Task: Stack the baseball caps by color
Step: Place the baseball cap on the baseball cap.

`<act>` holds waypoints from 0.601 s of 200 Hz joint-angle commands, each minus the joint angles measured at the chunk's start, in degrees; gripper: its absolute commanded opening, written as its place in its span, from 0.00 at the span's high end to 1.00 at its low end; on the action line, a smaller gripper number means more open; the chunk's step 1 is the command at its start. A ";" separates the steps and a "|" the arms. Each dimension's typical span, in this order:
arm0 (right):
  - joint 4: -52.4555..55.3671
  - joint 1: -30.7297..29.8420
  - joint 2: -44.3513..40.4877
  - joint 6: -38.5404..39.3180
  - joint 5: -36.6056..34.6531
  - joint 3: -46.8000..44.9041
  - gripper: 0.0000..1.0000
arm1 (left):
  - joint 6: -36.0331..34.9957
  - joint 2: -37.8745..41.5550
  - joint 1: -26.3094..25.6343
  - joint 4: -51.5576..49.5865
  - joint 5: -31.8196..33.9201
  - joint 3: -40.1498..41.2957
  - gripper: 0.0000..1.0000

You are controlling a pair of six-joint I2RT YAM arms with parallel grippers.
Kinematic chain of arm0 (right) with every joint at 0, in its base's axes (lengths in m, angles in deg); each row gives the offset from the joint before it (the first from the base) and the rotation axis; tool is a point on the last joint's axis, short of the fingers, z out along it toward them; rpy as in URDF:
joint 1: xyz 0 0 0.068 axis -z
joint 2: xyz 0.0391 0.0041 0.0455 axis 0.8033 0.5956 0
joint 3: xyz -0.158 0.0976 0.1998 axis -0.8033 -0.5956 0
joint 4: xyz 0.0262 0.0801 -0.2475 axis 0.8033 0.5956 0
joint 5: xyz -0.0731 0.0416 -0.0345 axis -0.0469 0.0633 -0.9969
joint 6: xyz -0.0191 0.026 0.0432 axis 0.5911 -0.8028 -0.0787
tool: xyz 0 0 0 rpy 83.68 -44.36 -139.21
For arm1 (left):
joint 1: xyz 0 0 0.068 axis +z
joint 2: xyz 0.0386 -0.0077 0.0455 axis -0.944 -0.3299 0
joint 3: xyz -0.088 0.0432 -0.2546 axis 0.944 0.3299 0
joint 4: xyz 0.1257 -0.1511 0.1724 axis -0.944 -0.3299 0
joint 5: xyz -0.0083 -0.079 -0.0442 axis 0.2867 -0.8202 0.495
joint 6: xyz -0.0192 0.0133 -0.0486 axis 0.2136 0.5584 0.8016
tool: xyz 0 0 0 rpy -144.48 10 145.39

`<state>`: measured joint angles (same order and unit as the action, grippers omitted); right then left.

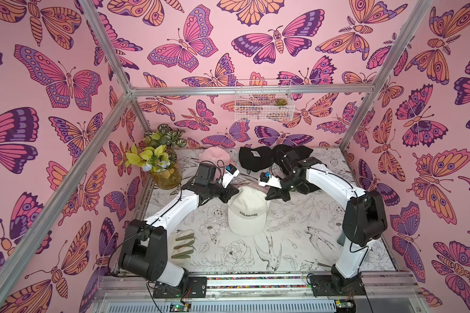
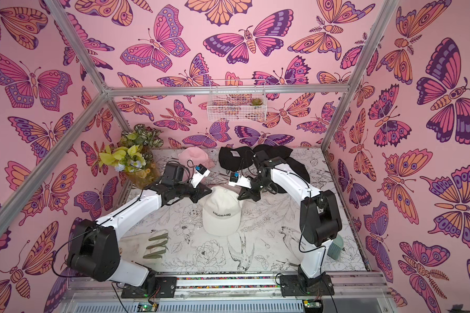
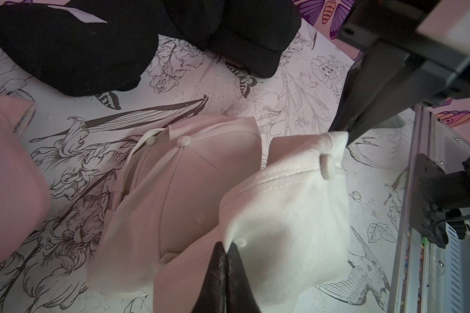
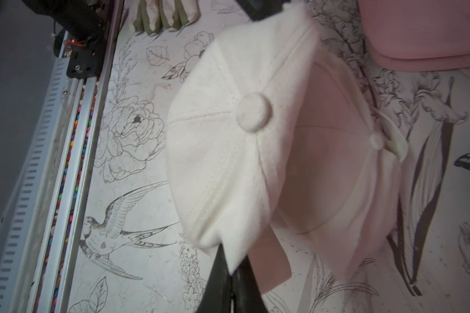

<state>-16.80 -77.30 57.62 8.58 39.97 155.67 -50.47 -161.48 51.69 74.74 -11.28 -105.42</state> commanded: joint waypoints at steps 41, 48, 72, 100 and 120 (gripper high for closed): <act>-7.29 0.14 7.32 -17.50 -7.68 6.83 1.00 | -0.51 -6.90 1.94 -0.61 6.13 -4.43 1.00; -9.13 0.21 7.72 -19.34 -8.04 6.65 1.00 | -0.88 -8.00 2.30 -0.64 6.81 -5.41 1.00; -12.84 0.11 8.88 -24.10 -8.00 6.91 1.00 | -0.86 -11.28 3.98 -1.23 6.88 -8.52 1.00; -18.50 -0.27 10.02 -30.25 -8.50 5.88 1.00 | -0.71 -13.92 4.55 -1.23 6.89 -8.72 1.00; -21.28 -1.12 11.28 -33.42 -9.66 5.19 1.00 | -0.58 -15.25 4.72 -1.27 10.49 -7.62 1.00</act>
<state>-32.64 -77.63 66.62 -17.85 32.25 161.35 -50.64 -174.86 55.80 74.70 -5.09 -113.86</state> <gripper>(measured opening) 0.058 0.046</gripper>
